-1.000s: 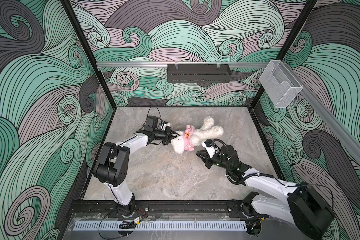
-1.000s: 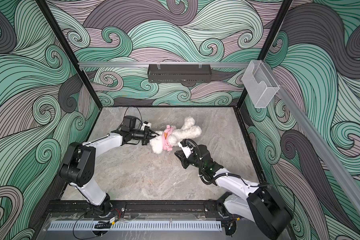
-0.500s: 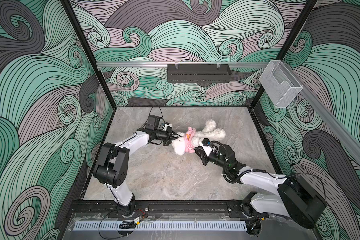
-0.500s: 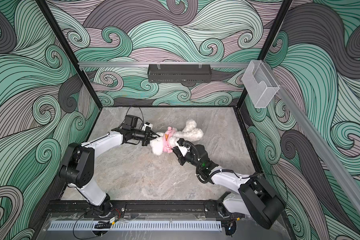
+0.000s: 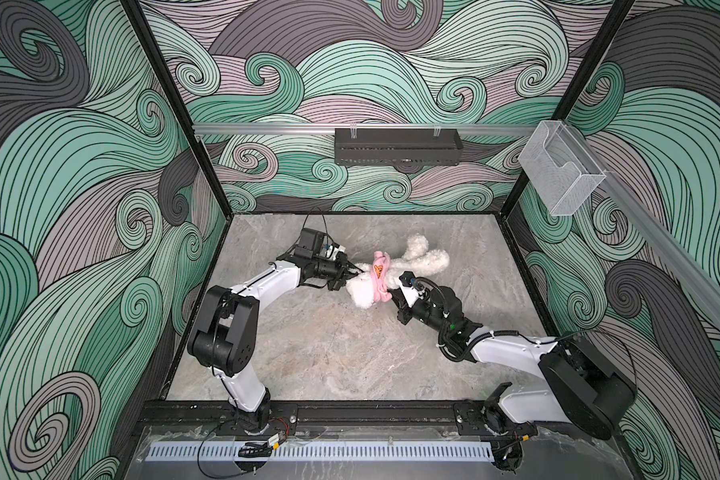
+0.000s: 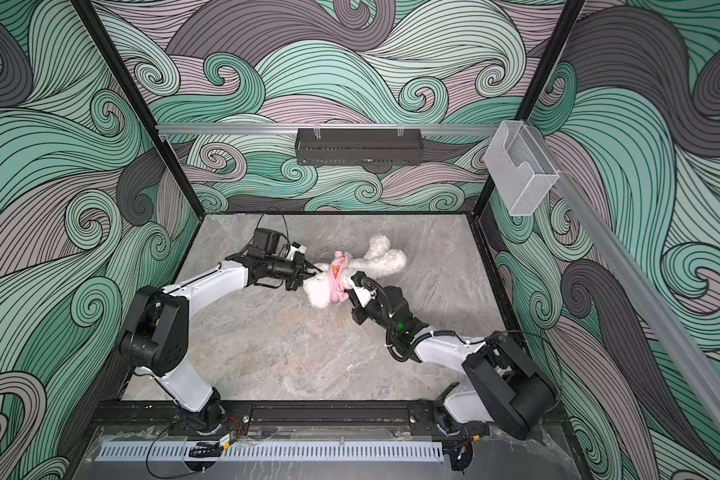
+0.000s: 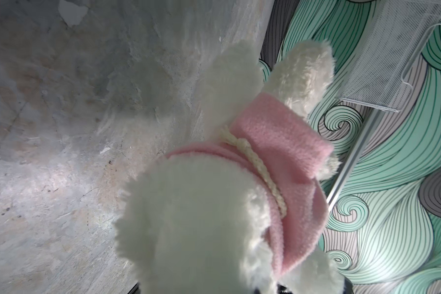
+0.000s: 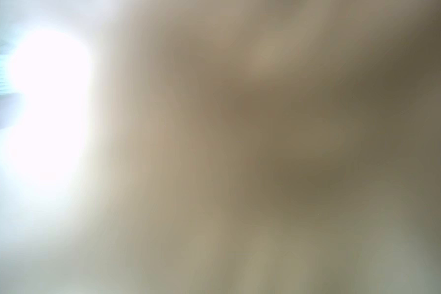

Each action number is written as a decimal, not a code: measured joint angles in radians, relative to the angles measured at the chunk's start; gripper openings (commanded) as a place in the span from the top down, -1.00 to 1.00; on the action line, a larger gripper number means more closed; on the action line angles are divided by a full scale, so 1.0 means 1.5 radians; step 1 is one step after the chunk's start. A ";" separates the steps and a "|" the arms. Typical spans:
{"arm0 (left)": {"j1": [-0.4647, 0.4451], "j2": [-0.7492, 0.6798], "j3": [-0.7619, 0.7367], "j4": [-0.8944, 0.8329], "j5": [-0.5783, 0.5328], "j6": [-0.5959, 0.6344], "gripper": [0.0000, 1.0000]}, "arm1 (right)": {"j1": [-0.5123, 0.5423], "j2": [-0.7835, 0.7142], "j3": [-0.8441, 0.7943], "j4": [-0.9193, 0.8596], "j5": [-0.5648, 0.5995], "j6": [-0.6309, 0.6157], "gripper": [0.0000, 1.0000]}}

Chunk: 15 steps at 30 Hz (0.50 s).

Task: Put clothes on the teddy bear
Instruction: 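Grasp the hoodie hem with the right gripper and pull it down the bear's belly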

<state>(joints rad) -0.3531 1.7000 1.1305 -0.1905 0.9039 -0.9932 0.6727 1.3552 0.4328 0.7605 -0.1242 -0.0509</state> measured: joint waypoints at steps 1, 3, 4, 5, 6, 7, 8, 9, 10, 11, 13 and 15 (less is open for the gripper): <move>-0.003 0.000 0.001 -0.013 -0.019 0.003 1.00 | 0.001 -0.013 -0.010 0.000 0.021 0.009 1.00; -0.007 0.000 0.007 -0.049 -0.057 0.018 1.00 | 0.002 -0.044 -0.028 -0.004 0.069 0.030 1.00; -0.010 0.000 0.012 -0.071 -0.077 0.028 1.00 | 0.004 -0.059 -0.035 -0.008 0.095 0.040 1.00; -0.013 0.000 0.018 -0.090 -0.095 0.041 1.00 | 0.006 -0.071 -0.040 -0.013 0.120 0.046 1.00; -0.019 0.000 0.025 -0.111 -0.114 0.056 1.00 | 0.010 -0.085 -0.045 -0.017 0.144 0.052 1.00; -0.025 0.000 0.033 -0.129 -0.131 0.071 1.00 | 0.015 -0.096 -0.049 -0.022 0.169 0.056 1.00; -0.030 0.000 0.040 -0.142 -0.148 0.084 1.00 | 0.019 -0.103 -0.051 -0.026 0.190 0.059 1.00; -0.037 0.000 0.048 -0.157 -0.165 0.100 1.00 | 0.022 -0.107 -0.052 -0.032 0.207 0.061 1.00; -0.043 0.000 0.056 -0.172 -0.184 0.115 1.00 | 0.025 -0.110 -0.052 -0.037 0.225 0.062 1.00; -0.049 0.000 0.061 -0.183 -0.201 0.127 1.00 | 0.026 -0.111 -0.052 -0.041 0.235 0.063 1.00; -0.066 0.000 0.079 -0.213 -0.242 0.154 1.00 | 0.031 -0.112 -0.052 -0.052 0.259 0.064 1.00; -0.086 0.006 0.100 -0.246 -0.291 0.185 1.00 | 0.034 -0.112 -0.052 -0.058 0.279 0.066 1.00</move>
<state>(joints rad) -0.4828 1.7092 1.2808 -0.5598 0.4667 -0.7155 0.7235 1.1873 0.3553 0.6731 0.2951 0.0486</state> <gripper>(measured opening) 0.104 0.046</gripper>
